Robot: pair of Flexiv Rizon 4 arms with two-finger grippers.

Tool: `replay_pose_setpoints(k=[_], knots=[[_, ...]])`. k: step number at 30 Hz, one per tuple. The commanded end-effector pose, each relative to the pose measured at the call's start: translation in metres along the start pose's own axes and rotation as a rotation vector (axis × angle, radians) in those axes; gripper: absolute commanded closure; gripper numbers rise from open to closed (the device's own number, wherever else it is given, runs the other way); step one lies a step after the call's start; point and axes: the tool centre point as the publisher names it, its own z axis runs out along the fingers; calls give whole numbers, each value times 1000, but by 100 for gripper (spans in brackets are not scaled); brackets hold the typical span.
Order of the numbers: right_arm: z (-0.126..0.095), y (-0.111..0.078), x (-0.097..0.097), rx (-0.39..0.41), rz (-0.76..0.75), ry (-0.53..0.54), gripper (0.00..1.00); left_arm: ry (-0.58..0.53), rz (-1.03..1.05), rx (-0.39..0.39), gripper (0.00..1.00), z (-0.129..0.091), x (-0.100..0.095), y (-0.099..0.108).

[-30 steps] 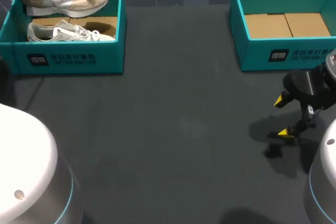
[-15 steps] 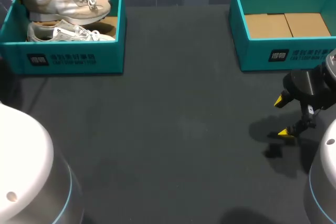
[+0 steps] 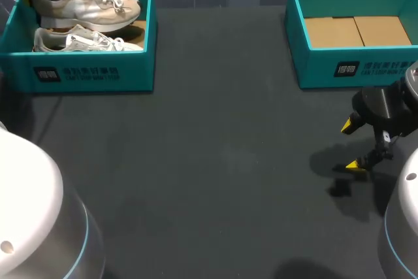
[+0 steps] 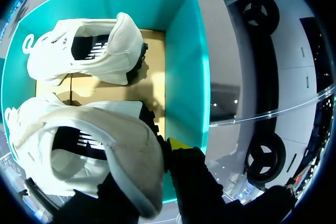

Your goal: Take the shoe out of the shoebox, open the shoe tongue, remove and reinsert the insole, then place the shoe into the shoebox

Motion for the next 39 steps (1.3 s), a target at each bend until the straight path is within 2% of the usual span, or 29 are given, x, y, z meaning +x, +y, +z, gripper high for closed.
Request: replay_pose_setpoints(k=[1,25,39], knots=[[0,0,2,1,0,-2,0,1,-5,21,100,4,-2,7],[0,0,2,1,0,-2,0,27,-22,50,100,21,-18,4],[0,0,2,1,0,-2,0,55,-32,53,100,40,-22,3]])
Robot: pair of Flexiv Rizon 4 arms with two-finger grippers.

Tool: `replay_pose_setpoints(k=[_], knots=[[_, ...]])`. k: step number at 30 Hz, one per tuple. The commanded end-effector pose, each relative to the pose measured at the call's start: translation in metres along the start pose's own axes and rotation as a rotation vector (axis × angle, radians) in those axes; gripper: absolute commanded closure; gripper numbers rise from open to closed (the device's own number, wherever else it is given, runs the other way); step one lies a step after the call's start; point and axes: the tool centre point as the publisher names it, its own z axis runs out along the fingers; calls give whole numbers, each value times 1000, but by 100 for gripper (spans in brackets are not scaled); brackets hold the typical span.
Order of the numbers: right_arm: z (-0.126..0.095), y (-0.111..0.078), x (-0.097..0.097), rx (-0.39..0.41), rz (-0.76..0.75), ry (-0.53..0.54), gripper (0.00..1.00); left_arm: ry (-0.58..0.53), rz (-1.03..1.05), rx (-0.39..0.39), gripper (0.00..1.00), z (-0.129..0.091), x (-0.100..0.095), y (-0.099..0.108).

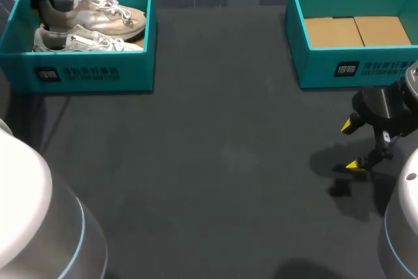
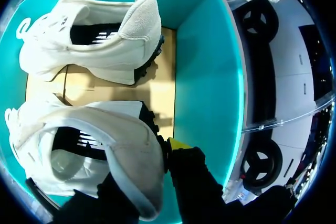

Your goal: Take the shoe out of the shoebox, open the shoe tongue, remove and reinsert the insole, then place the shoe into the shoebox

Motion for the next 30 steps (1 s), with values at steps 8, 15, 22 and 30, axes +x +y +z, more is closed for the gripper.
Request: replay_pose_setpoints(k=[8,15,22,30], knots=[[0,0,2,1,0,-2,0,7,-8,14,100,14,-8,9],[0,0,2,1,0,-2,0,0,3,8,100,21,-11,11],[0,0,2,1,0,-2,0,2,7,2,91,23,-12,14],[0,0,2,1,0,-2,0,-5,8,1,58,25,-13,16]])
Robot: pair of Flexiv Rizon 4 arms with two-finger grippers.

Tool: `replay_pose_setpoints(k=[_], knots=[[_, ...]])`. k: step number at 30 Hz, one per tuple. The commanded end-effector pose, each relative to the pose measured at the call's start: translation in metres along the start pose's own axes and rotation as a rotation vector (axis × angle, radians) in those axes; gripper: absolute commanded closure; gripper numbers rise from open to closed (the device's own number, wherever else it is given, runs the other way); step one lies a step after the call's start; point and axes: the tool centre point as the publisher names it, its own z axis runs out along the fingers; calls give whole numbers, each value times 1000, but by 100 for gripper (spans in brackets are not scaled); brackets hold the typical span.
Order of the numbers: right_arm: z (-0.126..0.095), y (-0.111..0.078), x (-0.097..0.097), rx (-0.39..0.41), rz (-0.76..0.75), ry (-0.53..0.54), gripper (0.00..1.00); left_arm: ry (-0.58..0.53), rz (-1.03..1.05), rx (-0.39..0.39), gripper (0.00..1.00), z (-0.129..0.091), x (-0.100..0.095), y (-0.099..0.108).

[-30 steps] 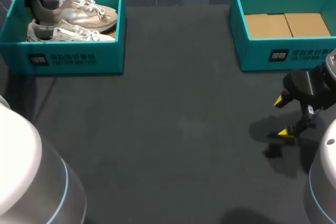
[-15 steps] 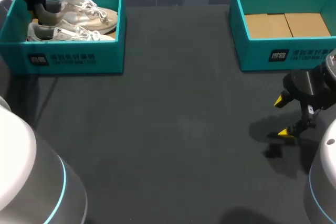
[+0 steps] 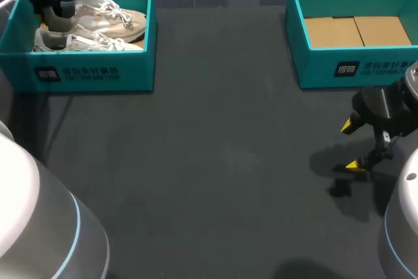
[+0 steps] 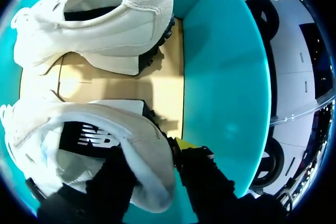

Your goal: Take the shoe out of the shoebox, open the shoe tongue, remove and reinsert the insole, then place the shoe into the shoebox

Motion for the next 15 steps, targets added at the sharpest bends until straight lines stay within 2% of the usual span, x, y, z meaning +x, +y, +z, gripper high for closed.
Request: replay_pose_setpoints(k=[1,7,9,12,14,15], knots=[[0,0,2,1,0,-2,0,-5,2,13,57,2,-1,7],[0,0,2,1,0,-2,0,-54,6,16,45,-11,2,4],[0,0,2,1,0,-2,0,-66,8,9,34,-18,2,2],[0,0,2,1,0,-2,0,-97,15,3,9,-33,2,-2],[0,0,2,1,0,-2,0,-114,18,7,0,-41,2,-5],[0,0,2,1,0,-2,0,-123,25,3,0,-48,2,-8]])
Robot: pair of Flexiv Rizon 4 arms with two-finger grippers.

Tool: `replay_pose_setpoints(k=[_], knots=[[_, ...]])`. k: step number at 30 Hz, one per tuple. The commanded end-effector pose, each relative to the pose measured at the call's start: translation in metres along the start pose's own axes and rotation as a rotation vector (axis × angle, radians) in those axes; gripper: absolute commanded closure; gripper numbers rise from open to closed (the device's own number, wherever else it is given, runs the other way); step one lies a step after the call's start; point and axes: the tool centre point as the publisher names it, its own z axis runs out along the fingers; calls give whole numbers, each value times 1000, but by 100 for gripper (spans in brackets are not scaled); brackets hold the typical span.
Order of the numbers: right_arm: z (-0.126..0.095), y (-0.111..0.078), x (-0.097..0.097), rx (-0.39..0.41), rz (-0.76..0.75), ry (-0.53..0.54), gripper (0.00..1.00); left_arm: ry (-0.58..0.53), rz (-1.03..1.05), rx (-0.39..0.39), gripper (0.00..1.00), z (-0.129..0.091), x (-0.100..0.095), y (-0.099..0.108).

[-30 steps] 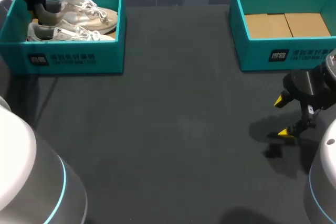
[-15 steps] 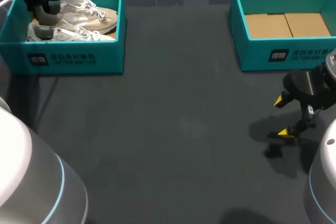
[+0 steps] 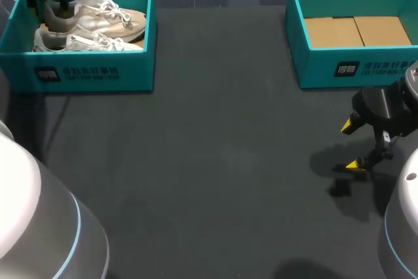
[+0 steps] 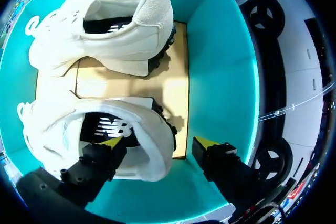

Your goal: Take the shoe out of the shoebox, open the shoe tongue, remove and reinsert the insole, then place the shoe into the shoebox

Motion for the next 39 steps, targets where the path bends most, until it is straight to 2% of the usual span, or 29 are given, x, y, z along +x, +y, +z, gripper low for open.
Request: replay_pose_setpoints(k=[1,6,11,25,39], knots=[[0,0,2,1,0,-2,0,-21,12,-7,0,-26,4,-13],[0,0,2,1,0,-2,0,-65,28,-10,0,-52,1,-25],[0,0,2,1,0,-2,0,-91,28,-14,0,-79,5,-46],[0,0,2,1,0,-2,0,-87,-6,5,0,-106,19,-106],[0,0,2,1,0,-2,0,-87,-6,5,0,-106,19,-106]])
